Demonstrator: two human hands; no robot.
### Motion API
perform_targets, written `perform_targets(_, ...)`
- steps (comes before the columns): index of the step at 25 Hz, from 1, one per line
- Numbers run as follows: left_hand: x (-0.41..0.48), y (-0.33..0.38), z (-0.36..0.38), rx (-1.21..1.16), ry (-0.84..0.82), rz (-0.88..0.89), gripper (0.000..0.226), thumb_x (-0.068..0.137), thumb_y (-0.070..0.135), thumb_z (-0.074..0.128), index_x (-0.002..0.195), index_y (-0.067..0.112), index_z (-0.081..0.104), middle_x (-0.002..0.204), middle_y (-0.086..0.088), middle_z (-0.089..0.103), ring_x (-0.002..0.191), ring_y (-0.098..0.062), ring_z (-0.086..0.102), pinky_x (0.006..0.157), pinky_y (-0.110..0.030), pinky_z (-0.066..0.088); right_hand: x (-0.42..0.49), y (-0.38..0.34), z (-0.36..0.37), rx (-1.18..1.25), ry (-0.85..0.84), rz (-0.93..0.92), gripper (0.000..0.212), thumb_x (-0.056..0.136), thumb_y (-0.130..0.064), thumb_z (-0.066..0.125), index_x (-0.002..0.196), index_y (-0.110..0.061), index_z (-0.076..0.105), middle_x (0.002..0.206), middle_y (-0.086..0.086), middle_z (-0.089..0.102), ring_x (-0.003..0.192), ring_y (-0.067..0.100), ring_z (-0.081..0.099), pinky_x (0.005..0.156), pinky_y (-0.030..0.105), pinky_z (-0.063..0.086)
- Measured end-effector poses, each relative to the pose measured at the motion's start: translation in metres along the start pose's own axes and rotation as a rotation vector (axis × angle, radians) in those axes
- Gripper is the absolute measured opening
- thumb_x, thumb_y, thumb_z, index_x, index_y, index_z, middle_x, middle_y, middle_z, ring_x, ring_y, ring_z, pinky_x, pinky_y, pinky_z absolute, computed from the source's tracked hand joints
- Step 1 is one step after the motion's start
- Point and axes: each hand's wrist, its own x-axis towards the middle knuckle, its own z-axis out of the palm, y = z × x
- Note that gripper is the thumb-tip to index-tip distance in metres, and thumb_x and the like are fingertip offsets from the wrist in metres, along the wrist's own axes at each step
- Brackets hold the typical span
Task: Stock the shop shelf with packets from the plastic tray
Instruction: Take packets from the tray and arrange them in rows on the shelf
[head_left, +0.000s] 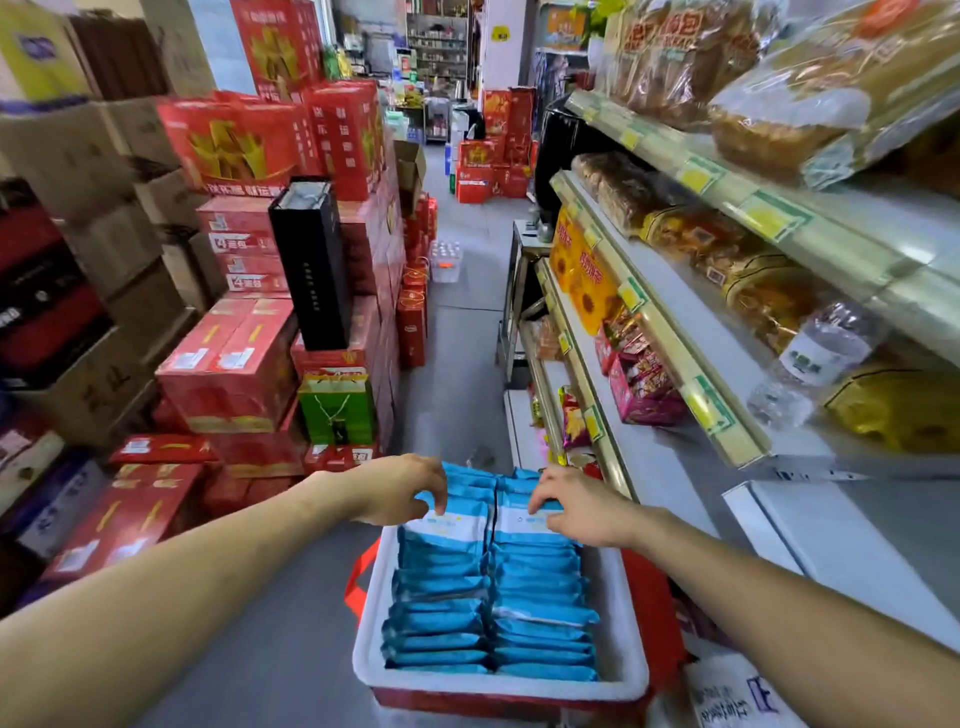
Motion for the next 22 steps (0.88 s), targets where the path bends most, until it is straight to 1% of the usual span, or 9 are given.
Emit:
perform_targets(4, 0.002, -0.007, 0.016, 0.073, -0.006, 0.034, 0.028, 0.092, 0.019, 0.060, 0.111, 0.036, 0.071, 0.143, 0.008, 0.047, 0.126, -0.018, 0.053, 0.107, -0.042, 0.045, -0.012, 0.000, 0.015, -0.138, 0.062, -0.022, 0.034, 0.087, -0.016, 0.064, 0.111, -0.039, 0.070, 0.121, -0.010, 0.052, 0.119, 0.013, 0.043, 0.099, 0.034, 0.036)
perform_targets(7, 0.007, -0.004, 0.019, 0.117, -0.016, 0.097, 0.032, 0.090, 0.017, 0.062, 0.113, 0.037, 0.072, 0.133, 0.010, 0.052, 0.121, -0.017, 0.052, 0.104, -0.037, 0.045, -0.017, 0.001, 0.025, -0.130, 0.014, 0.003, 0.036, 0.088, -0.018, 0.062, 0.112, -0.043, 0.068, 0.123, -0.012, 0.051, 0.122, 0.014, 0.046, 0.101, 0.041, 0.035)
perform_targets(9, 0.009, -0.001, 0.026, 0.119, -0.027, 0.129, 0.038, 0.089, 0.012, 0.061, 0.115, 0.036, 0.073, 0.132, 0.009, 0.054, 0.122, -0.018, 0.051, 0.104, -0.034, 0.045, -0.019, 0.001, 0.029, -0.084, 0.006, 0.012, 0.039, 0.091, -0.012, 0.058, 0.112, -0.043, 0.069, 0.124, -0.012, 0.050, 0.124, 0.013, 0.049, 0.100, 0.042, 0.037)
perform_targets(11, 0.010, -0.002, 0.036, 0.107, 0.016, 0.139, 0.041, 0.091, 0.009, 0.057, 0.118, 0.036, 0.071, 0.138, 0.008, 0.053, 0.126, -0.018, 0.052, 0.105, -0.036, 0.047, -0.019, -0.002, 0.024, -0.088, 0.026, 0.009, 0.046, 0.091, -0.001, 0.053, 0.112, -0.038, 0.071, 0.120, -0.011, 0.053, 0.118, 0.014, 0.053, 0.098, 0.040, 0.042)
perform_targets(14, 0.009, -0.003, 0.034, 0.075, 0.063, 0.203, 0.043, 0.090, 0.007, 0.053, 0.117, 0.036, 0.070, 0.137, 0.011, 0.057, 0.125, -0.014, 0.055, 0.105, -0.034, 0.048, -0.019, -0.014, -0.010, -0.088, 0.021, -0.004, 0.052, 0.088, 0.007, 0.049, 0.109, -0.034, 0.073, 0.116, -0.009, 0.057, 0.115, 0.014, 0.056, 0.098, 0.037, 0.045)
perform_targets(16, 0.012, -0.004, 0.004, 0.015, 0.029, 0.220, 0.045, 0.086, 0.008, 0.054, 0.114, 0.040, 0.069, 0.129, 0.017, 0.064, 0.117, -0.008, 0.059, 0.103, -0.034, 0.048, -0.020, -0.025, -0.052, -0.092, 0.024, -0.020, 0.047, 0.091, 0.005, 0.053, 0.110, -0.032, 0.074, 0.117, -0.008, 0.060, 0.115, 0.011, 0.053, 0.097, 0.029, 0.041)
perform_targets(17, 0.016, -0.005, -0.021, -0.017, 0.031, 0.217, 0.045, 0.084, 0.010, 0.054, 0.110, 0.045, 0.068, 0.125, 0.020, 0.066, 0.113, -0.005, 0.061, 0.101, -0.034, 0.049, -0.020, -0.033, -0.080, -0.108, 0.038, -0.027, 0.042, 0.094, 0.002, 0.055, 0.111, -0.031, 0.075, 0.116, -0.009, 0.060, 0.111, 0.010, 0.053, 0.094, 0.026, 0.039)
perform_targets(20, 0.042, 0.004, -0.128, -0.051, 0.099, 0.256, 0.049, 0.080, 0.015, 0.056, 0.099, 0.058, 0.067, 0.117, 0.023, 0.069, 0.107, 0.000, 0.064, 0.100, -0.034, 0.051, -0.041, -0.051, -0.188, -0.198, 0.158, -0.002, 0.039, 0.094, -0.004, 0.058, 0.112, -0.034, 0.076, 0.110, -0.013, 0.060, 0.103, 0.009, 0.055, 0.093, 0.034, 0.047)
perform_targets(22, 0.061, 0.035, -0.209, -0.056, 0.172, 0.326, 0.049, 0.078, 0.014, 0.058, 0.097, 0.057, 0.070, 0.114, 0.022, 0.071, 0.107, -0.001, 0.065, 0.101, -0.036, 0.051, -0.085, -0.051, -0.267, -0.212, 0.309, 0.055, 0.046, 0.087, 0.000, 0.057, 0.107, -0.036, 0.077, 0.107, -0.015, 0.059, 0.103, 0.012, 0.058, 0.097, 0.039, 0.049)
